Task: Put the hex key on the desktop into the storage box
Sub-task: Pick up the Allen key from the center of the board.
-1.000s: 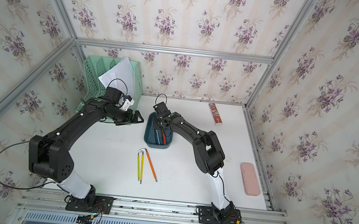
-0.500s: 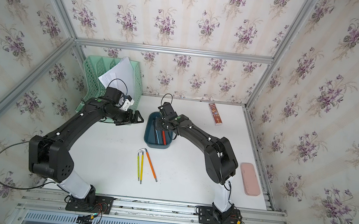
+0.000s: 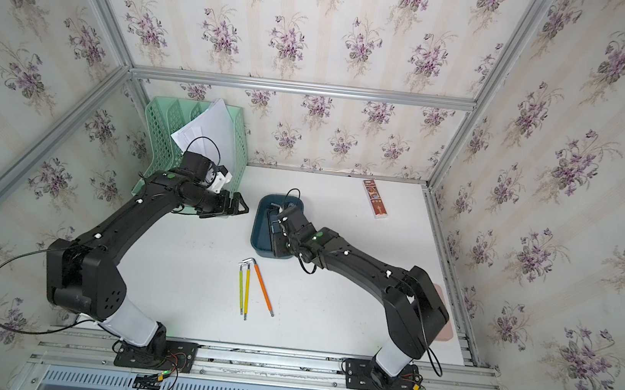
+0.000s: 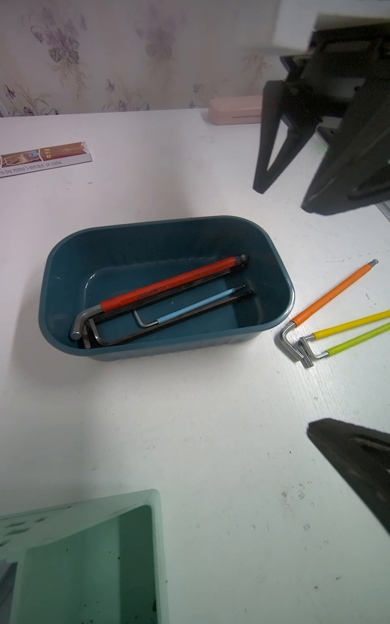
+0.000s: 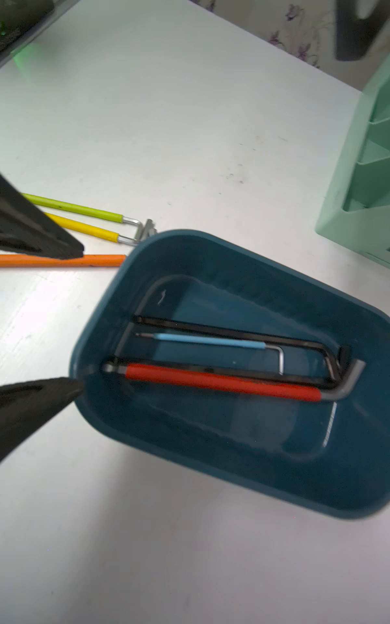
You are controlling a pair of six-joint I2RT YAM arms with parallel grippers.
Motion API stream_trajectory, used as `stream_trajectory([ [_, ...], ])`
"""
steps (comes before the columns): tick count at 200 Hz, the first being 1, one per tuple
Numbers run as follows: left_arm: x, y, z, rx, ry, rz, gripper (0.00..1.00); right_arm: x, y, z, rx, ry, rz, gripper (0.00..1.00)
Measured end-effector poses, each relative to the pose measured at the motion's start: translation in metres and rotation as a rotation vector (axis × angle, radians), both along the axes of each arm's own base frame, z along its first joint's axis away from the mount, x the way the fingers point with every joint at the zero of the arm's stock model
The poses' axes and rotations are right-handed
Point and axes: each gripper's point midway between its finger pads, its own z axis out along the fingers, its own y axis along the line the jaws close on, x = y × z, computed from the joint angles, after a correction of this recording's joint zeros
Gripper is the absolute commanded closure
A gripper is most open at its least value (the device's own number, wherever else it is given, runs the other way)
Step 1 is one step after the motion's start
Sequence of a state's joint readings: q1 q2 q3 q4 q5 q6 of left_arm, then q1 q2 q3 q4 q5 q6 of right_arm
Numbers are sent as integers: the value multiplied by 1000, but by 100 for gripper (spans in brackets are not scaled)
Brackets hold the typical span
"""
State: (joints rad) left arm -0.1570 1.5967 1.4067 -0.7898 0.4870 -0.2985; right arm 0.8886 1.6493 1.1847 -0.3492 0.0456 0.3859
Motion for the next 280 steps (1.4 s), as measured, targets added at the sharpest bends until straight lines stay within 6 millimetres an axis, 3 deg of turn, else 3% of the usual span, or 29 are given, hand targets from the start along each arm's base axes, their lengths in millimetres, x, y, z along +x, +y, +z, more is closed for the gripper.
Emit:
stream_trajectory([
  [24, 0, 1, 0, 7, -1, 4, 1, -29, 11, -22, -59, 31, 68, 40],
  [74, 1, 2, -1, 12, -2, 8, 1, -62, 32, -70, -164, 95, 140, 41],
  [127, 1, 4, -1, 17, -3, 11, 1, -74, 48, -96, -229, 116, 158, 41],
  [160, 1, 4, 0, 17, -6, 12, 1, -76, 46, -111, -276, 121, 144, 44],
  [237, 1, 5, 1, 17, -9, 14, 1, -63, 55, -116, -257, 46, 80, 83],
  [280, 1, 5, 1, 17, -9, 14, 1, -61, 55, -115, -235, 37, 57, 96],
])
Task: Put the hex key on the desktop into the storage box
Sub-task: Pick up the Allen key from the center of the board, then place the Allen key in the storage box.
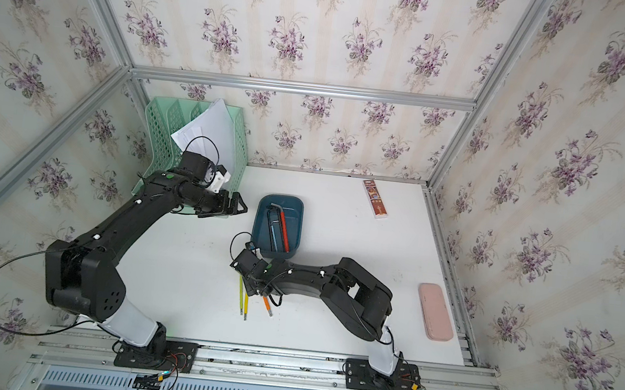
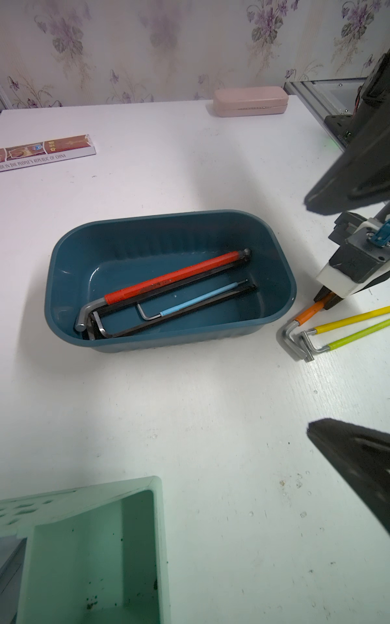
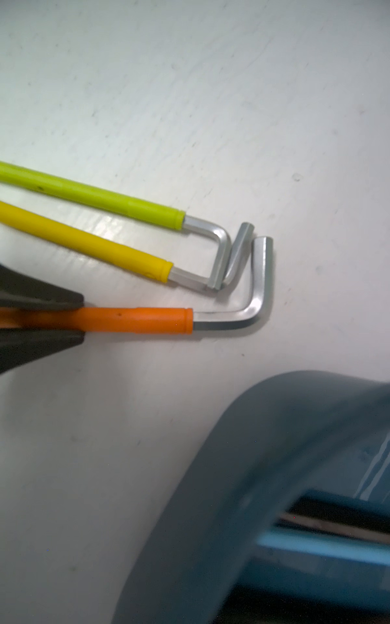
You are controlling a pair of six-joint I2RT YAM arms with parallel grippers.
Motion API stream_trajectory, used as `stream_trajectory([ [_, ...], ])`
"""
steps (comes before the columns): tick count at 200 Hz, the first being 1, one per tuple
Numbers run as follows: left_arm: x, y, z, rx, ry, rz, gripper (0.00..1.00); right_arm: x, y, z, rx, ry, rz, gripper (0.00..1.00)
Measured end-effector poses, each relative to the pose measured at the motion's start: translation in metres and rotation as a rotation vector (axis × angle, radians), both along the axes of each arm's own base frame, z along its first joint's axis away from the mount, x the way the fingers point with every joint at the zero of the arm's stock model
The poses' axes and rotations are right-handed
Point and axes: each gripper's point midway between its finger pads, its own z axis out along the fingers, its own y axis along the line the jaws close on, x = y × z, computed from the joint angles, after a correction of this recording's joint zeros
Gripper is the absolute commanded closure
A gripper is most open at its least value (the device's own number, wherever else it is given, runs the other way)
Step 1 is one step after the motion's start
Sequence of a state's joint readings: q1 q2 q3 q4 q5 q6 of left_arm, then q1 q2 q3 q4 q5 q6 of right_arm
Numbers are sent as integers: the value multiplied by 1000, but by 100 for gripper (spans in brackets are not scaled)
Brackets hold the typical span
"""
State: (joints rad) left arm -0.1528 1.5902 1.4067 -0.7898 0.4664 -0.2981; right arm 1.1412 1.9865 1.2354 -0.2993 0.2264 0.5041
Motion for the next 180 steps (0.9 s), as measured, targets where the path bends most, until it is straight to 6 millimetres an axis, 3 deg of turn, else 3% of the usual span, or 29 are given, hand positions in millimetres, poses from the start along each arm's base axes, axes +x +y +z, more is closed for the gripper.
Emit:
stream_trajectory([
  [88, -2, 3, 5, 11, -18, 9, 1, -5, -13, 12, 9, 11, -41, 100],
  [134, -3, 6, 9, 14, -32, 15, 1, -2, -12, 32, 51, -12, -55, 100],
  [180, -3, 11, 12, 22, -49, 29, 1, 1, -13, 67, 115, -50, -77, 100],
])
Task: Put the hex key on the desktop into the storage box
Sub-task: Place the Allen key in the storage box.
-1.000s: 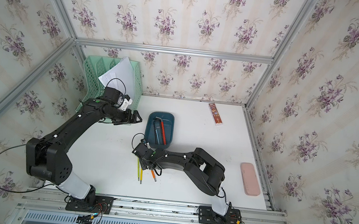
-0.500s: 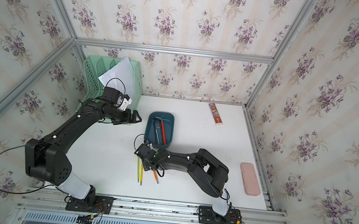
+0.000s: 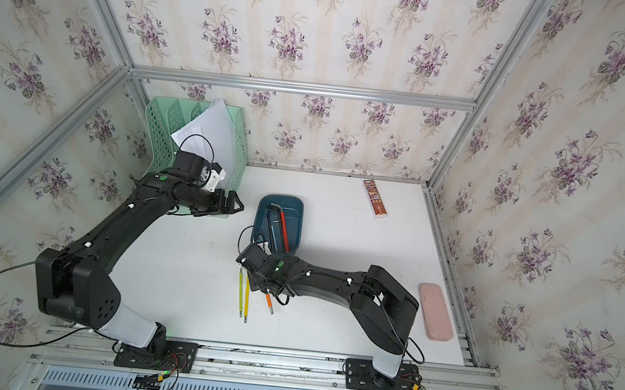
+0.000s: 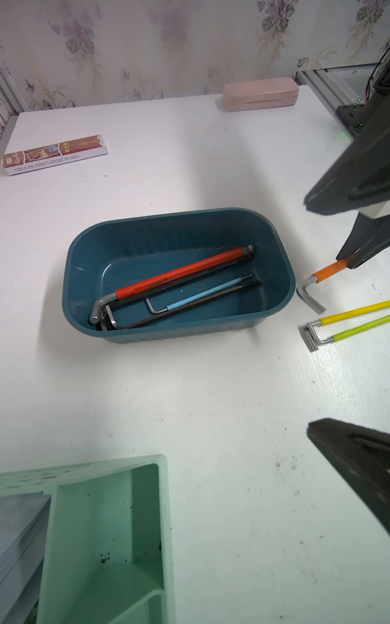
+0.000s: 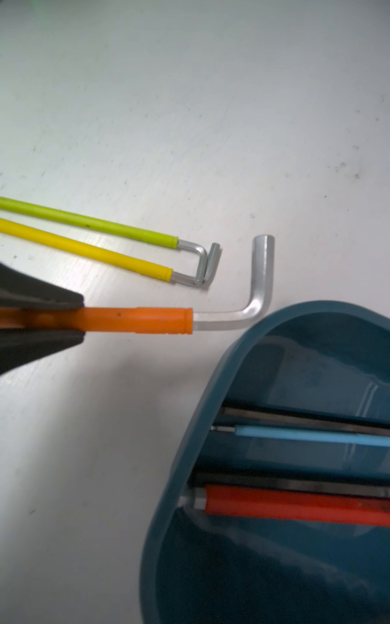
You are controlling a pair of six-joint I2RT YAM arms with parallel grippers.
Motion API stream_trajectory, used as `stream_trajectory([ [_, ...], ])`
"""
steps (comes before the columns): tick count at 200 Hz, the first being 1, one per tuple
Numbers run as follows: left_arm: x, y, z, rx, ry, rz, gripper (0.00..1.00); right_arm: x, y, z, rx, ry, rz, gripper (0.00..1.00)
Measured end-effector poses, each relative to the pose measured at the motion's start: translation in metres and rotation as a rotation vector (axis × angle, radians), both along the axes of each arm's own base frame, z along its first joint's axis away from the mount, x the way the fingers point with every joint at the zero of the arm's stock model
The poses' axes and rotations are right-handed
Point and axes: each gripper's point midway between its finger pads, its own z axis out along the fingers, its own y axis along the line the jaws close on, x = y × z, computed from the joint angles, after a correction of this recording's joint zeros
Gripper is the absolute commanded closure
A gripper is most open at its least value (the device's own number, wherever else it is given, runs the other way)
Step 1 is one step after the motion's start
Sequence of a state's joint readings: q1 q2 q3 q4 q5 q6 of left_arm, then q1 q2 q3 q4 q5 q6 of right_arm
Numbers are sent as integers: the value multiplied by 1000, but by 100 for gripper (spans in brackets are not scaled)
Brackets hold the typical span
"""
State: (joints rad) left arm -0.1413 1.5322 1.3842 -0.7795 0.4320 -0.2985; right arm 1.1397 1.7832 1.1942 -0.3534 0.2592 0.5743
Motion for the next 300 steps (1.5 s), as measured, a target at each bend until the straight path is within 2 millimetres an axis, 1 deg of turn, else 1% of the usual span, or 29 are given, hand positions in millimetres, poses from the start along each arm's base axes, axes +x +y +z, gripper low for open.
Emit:
stream_trajectory([
  [35, 2, 6, 3, 3, -20, 17, 1, 4, -2, 26, 29, -33, -15, 100],
  [62, 3, 10, 4, 5, -25, 28, 1, 6, -4, 43, 42, -55, -25, 100],
  [98, 1, 14, 12, 3, -62, 38, 1, 12, -3, 67, 79, -74, -38, 99],
  [121, -2, 17, 15, 2, -72, 54, 1, 21, -7, 76, 102, -79, -58, 99],
  [155, 0, 22, 14, 3, -69, 79, 1, 38, -18, 82, 129, -70, -97, 99],
  [184, 1, 24, 15, 1, -73, 89, 1, 66, -30, 91, 178, -69, -152, 99],
  [202, 2, 26, 17, -8, -78, 98, 1, 89, -37, 98, 215, -70, -188, 99],
  [239, 5, 27, 19, -26, -85, 105, 1, 133, -47, 95, 254, -44, -239, 100],
  [254, 5, 28, 19, -32, -86, 107, 1, 147, -45, 93, 265, -32, -248, 100],
  [268, 6, 29, 20, -40, -85, 115, 1, 157, -40, 90, 277, -19, -243, 100],
  [300, 6, 30, 19, -43, -82, 117, 1, 178, -27, 77, 273, 0, -222, 100],
])
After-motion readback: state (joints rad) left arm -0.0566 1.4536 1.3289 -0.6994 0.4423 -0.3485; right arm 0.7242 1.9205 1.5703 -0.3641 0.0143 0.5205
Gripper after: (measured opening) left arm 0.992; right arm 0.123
